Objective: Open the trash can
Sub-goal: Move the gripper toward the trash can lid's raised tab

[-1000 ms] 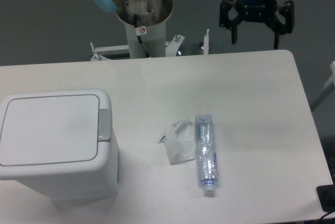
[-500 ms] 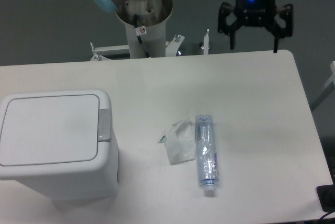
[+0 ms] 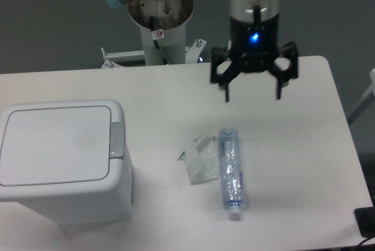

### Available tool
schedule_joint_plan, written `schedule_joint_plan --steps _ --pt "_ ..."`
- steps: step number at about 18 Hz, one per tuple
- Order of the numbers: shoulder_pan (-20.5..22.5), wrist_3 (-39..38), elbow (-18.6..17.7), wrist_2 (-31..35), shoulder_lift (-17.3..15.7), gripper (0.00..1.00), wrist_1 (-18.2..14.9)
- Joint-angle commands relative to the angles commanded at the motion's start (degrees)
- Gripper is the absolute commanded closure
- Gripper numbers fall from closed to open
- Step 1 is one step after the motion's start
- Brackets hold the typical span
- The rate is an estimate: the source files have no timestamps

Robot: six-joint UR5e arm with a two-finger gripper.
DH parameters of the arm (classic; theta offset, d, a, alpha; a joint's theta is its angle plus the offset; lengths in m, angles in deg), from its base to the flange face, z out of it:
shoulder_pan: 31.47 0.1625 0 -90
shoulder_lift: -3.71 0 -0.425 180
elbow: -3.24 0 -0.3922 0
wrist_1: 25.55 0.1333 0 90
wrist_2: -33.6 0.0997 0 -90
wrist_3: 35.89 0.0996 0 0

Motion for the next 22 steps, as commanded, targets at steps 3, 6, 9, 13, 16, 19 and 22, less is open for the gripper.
schedule_joint_plan --steps 3,6,9,13,16,19,22 --pt "-0.4 -4.2 -0.7 -6.9 1.0 0.0 -0.3" --pt "-2.9 -6.8 -2.5 -7.4 2.7 0.0 -0.1" --pt "-3.3 -6.9 -3.6 -7.8 2.9 0.0 0.0" --pt "-4.2 -8.3 -3.7 -7.8 3.3 0.0 0.0" --pt "-5.3 -8.8 -3.7 -7.8 3.7 0.0 0.0" --pt "-5.8 -9.4 -3.7 -7.8 3.8 0.0 0.0" --pt "-6.5 -9.9 -3.7 -7.7 3.9 0.0 0.2"
